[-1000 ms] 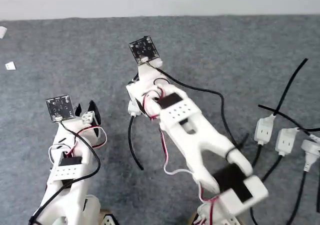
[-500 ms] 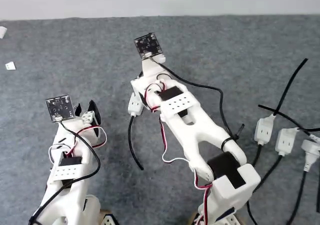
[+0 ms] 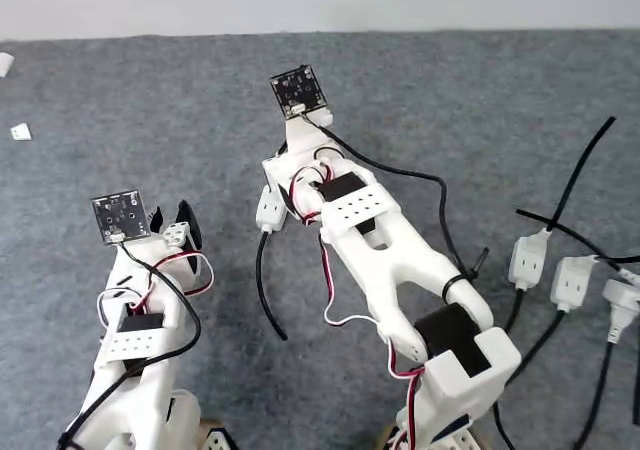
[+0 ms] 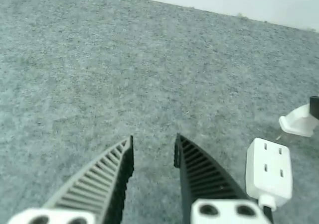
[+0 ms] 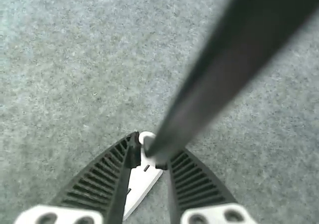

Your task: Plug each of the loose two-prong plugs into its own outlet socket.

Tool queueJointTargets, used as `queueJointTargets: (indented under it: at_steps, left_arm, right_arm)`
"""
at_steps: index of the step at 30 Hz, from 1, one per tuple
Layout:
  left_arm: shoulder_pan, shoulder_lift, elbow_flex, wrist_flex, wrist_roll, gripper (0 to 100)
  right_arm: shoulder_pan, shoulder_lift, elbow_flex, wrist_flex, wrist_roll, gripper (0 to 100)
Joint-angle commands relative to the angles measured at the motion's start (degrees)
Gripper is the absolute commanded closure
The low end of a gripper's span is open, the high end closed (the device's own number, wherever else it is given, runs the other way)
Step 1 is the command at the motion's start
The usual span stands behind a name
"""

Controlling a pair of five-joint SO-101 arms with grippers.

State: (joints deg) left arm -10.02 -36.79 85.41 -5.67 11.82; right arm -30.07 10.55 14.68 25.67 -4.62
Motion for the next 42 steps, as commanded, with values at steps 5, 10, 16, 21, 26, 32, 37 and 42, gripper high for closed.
queueJointTargets:
  at_steps: [5,10,16,21,26,32,37,42]
  left_arm:
    - [-0.4,-1.1,-0.3,-1.3,0.5,88]
    - [-0.4,-1.1,-0.3,-1.3,0.4,88]
    - [-0.4,-1.1,-0.2,-1.3,0.4,88]
    - [-0.4,-1.1,-0.2,-1.3,0.4,88]
    - [-0.4,-1.1,0.0,-1.3,0.4,88]
    - [-0.4,-1.1,0.1,-1.4,0.4,88]
    - [-0.4,-1.1,0.1,-1.4,0.0,88]
    - [-0.4,-1.2,0.2,-1.4,-2.1,88]
  right_arm:
    - [-1.1,0.1,-1.4,-0.7,-3.3,99.1]
    - [-1.2,3.5,-2.7,-0.7,-3.4,99.1]
    - [-1.2,4.0,-3.3,0.9,-4.3,99.1]
    - [-1.1,3.9,-3.3,2.2,-5.5,99.1]
    - [-0.3,3.9,-3.0,2.5,-5.5,99.1]
    - [0.7,3.9,-3.0,2.5,-5.5,99.1]
    - [0.8,3.6,-3.3,3.6,-5.1,99.1]
    - [0.8,1.9,-3.0,4.4,-5.0,99.1]
